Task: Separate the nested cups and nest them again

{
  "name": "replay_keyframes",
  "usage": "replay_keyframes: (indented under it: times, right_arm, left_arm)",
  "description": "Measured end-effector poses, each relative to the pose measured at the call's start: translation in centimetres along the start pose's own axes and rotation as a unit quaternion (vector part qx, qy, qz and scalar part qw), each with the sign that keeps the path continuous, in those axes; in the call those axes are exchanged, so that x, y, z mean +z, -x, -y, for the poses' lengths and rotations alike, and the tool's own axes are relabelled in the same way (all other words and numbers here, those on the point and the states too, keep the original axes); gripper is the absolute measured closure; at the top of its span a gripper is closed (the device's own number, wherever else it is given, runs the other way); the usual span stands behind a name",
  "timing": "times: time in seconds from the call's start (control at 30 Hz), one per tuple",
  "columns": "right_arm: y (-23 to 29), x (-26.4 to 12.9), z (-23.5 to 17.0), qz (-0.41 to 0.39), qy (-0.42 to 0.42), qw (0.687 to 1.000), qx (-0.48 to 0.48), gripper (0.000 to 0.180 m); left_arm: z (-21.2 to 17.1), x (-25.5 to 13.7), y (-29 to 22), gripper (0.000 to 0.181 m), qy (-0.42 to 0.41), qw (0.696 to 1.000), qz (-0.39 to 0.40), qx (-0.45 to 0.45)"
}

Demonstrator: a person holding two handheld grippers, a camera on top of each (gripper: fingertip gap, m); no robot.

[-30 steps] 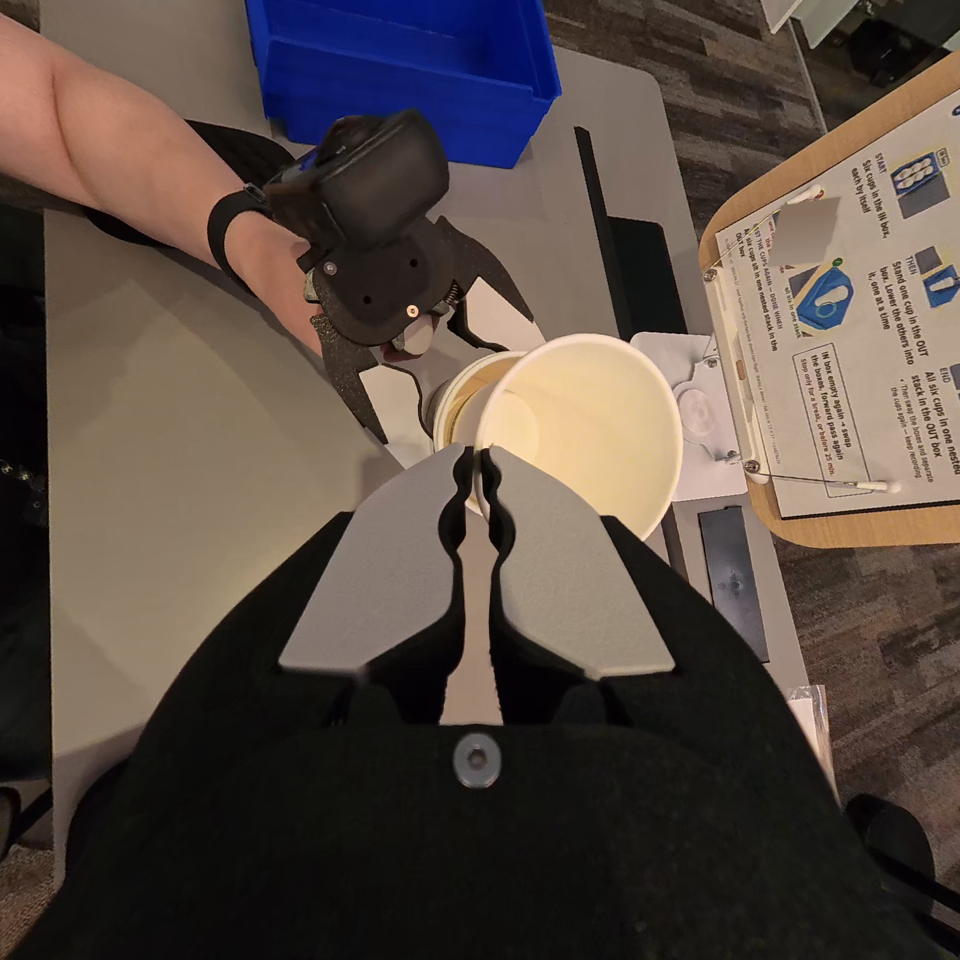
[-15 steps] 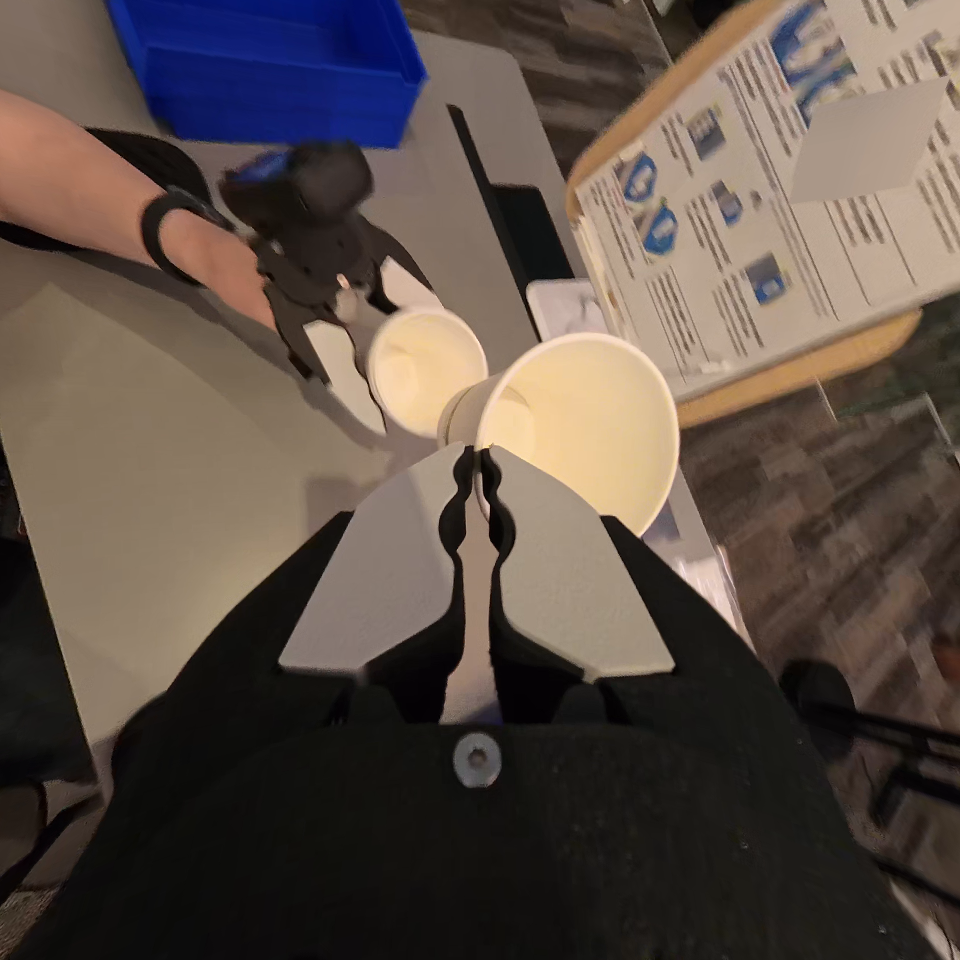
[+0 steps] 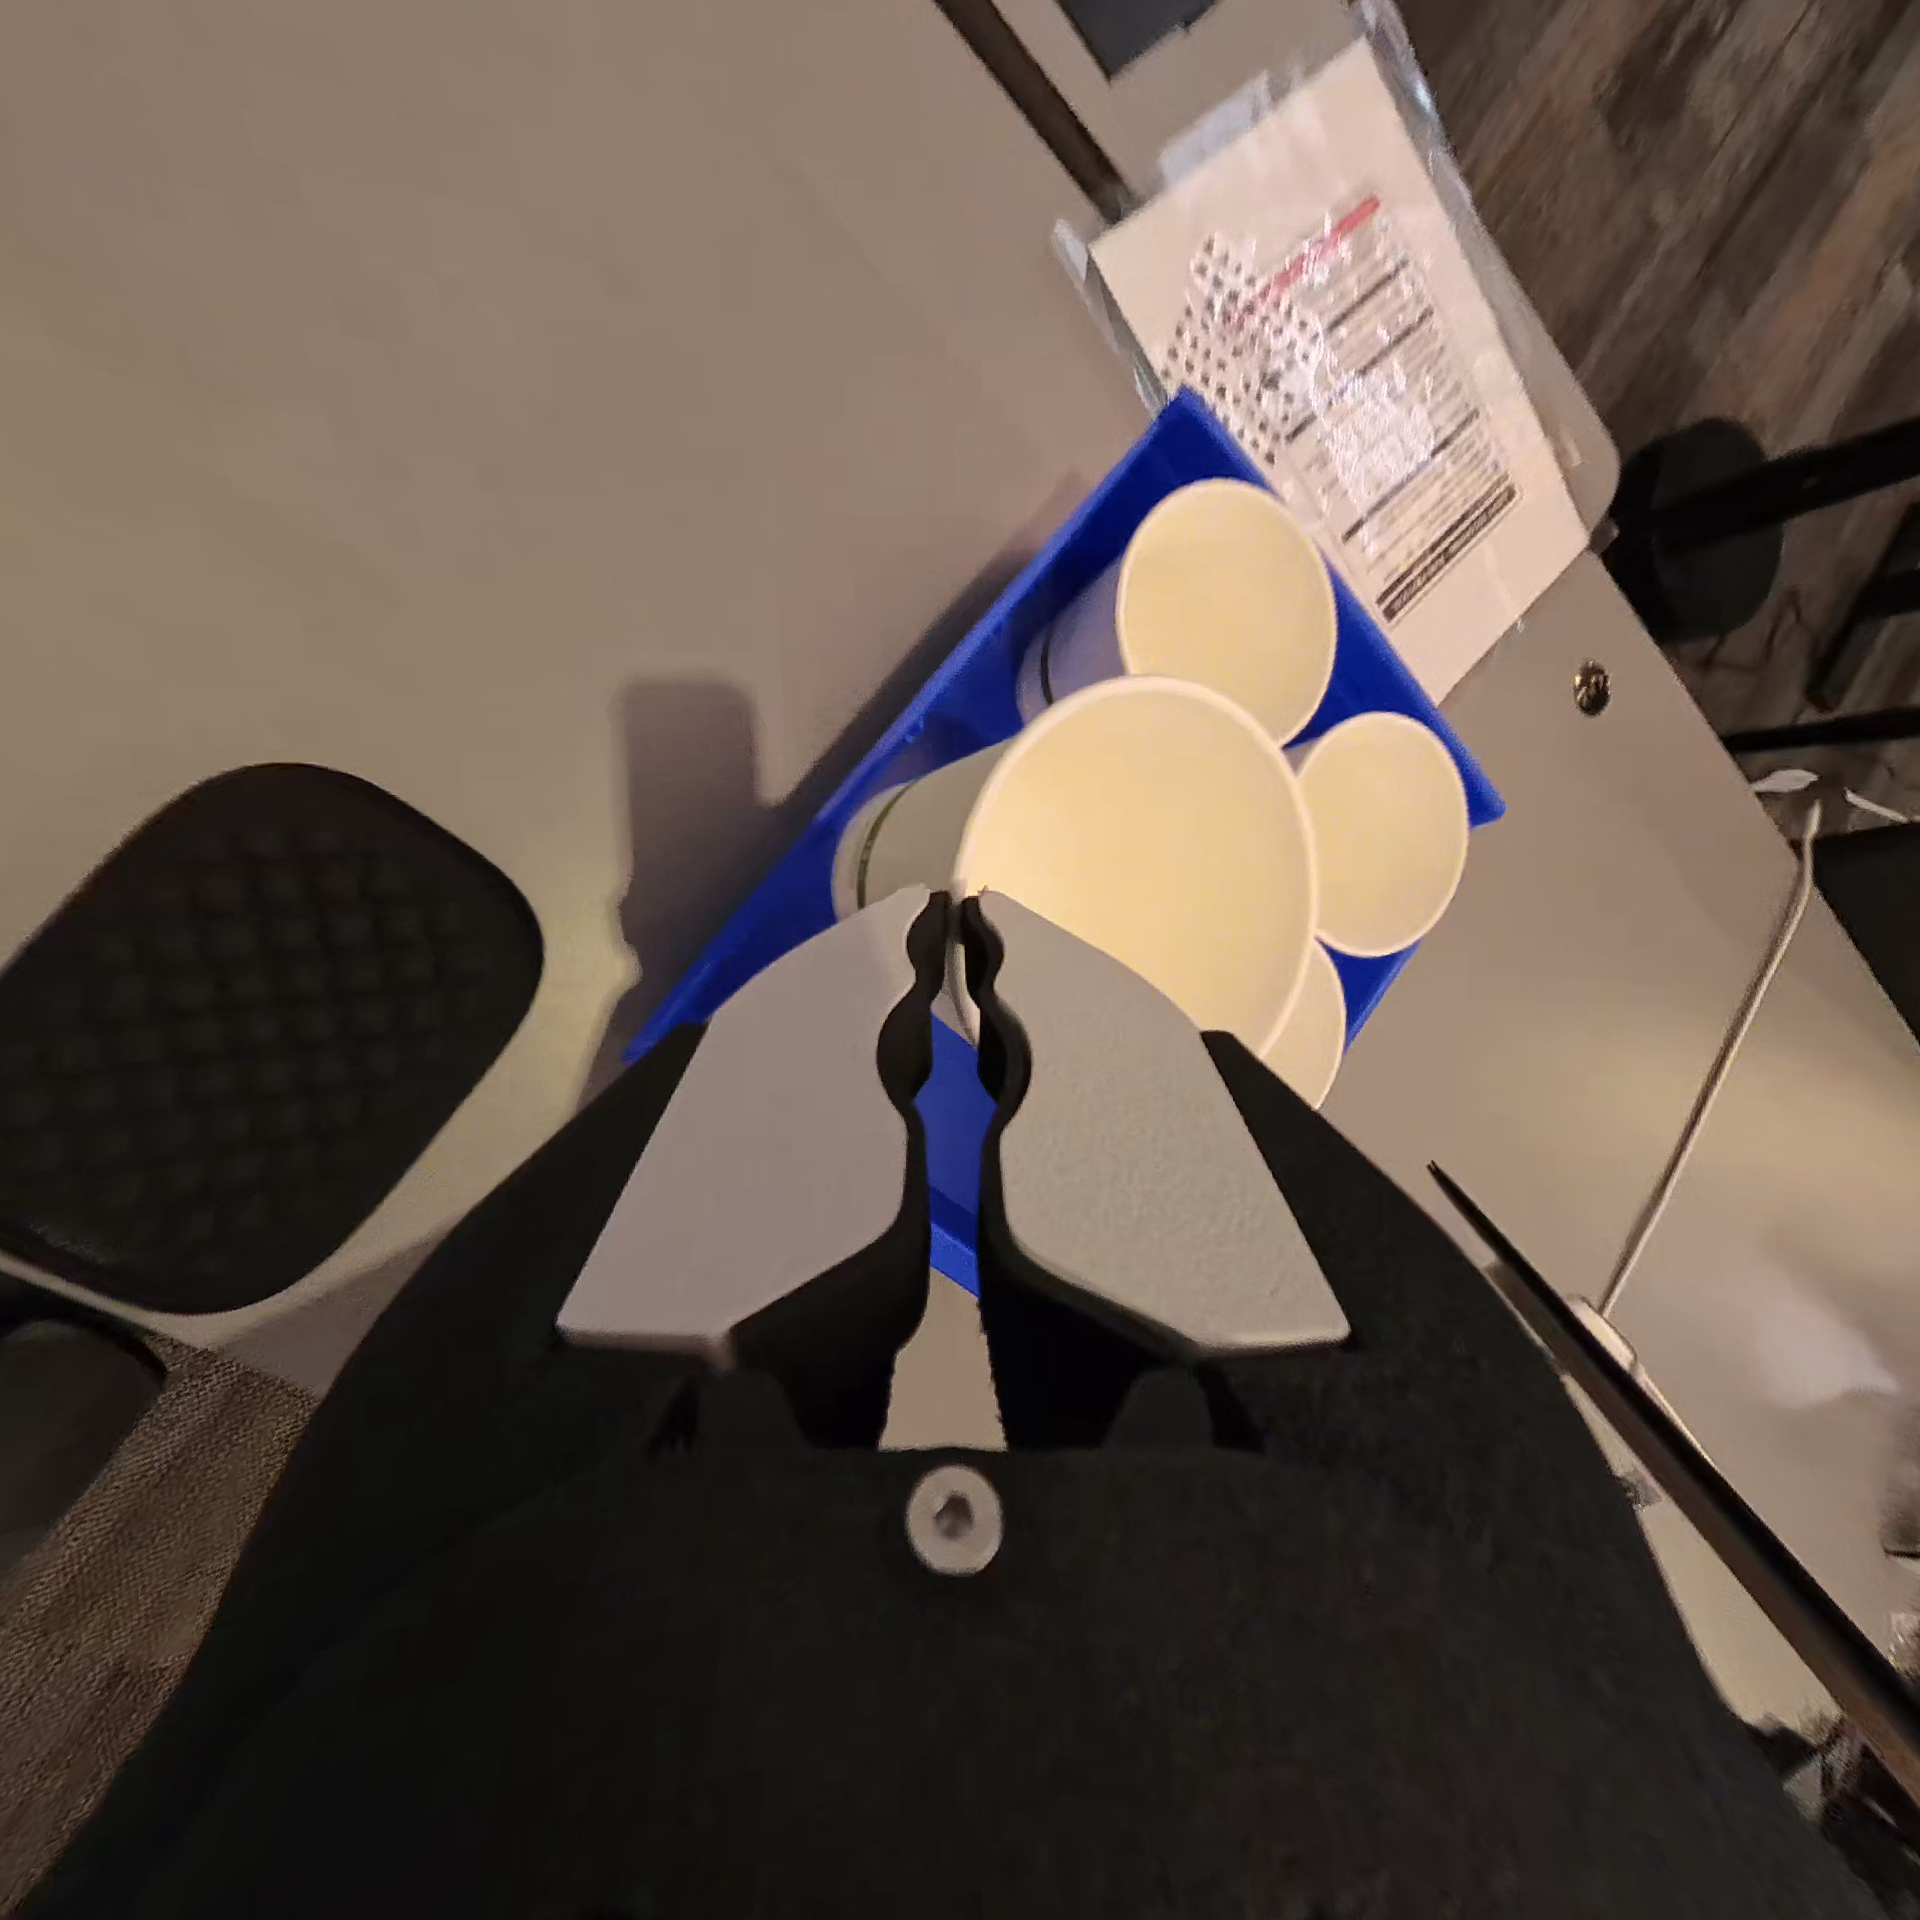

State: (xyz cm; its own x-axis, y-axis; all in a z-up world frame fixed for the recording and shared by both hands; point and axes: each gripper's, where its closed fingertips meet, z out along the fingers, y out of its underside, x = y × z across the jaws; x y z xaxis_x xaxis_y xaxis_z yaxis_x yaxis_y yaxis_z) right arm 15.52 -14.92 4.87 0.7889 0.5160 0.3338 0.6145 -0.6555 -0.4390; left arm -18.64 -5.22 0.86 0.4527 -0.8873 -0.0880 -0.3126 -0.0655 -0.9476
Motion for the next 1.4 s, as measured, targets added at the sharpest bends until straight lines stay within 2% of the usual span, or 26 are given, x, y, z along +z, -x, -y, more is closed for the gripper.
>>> replay_keyframes:
  times: [0.4,0.93,1.4]
  right_arm:
    - [-0.3,6.6,-3.3,0.015,0.043,0.999,0.022,0.177]
    - [-0.3,9.2,-4.4,0.027,0.045,0.998,0.037,0.177]
    - [-0.8,10.4,-3.5,0.02,0.019,0.999,0.033,0.177]
  left_arm:
    - [0.0,0.1,-0.7,0.09,0.0,1.0,-0.01,0.004]
    - [0.1,0.0,-0.8,0.09,0.0,1.0,-0.014,0.002]
    - [-0.5,0.5,-1.0,0.089,0.011,1.0,-0.017,0.005]
